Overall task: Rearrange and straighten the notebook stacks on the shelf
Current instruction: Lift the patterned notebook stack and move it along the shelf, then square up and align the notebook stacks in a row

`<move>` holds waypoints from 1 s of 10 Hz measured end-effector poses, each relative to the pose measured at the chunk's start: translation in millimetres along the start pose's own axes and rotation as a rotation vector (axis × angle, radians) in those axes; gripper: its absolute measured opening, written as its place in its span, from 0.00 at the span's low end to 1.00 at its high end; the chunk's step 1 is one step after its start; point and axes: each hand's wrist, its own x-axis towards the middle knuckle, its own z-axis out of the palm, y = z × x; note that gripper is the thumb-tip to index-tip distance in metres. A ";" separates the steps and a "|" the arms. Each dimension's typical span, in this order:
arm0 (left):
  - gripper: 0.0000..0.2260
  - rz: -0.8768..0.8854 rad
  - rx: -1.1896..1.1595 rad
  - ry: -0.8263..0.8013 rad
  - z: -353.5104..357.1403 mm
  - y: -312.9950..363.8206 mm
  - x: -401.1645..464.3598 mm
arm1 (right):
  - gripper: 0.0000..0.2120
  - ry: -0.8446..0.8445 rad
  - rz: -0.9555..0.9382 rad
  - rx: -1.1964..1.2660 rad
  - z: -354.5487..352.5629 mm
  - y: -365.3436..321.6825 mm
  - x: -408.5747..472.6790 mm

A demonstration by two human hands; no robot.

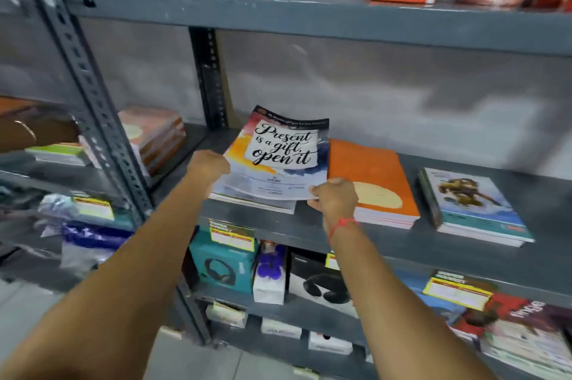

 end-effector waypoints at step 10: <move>0.27 0.102 -0.542 -0.436 -15.9 -146.1 54.6 | 0.36 -0.500 -0.210 -0.012 21.3 97.3 34.8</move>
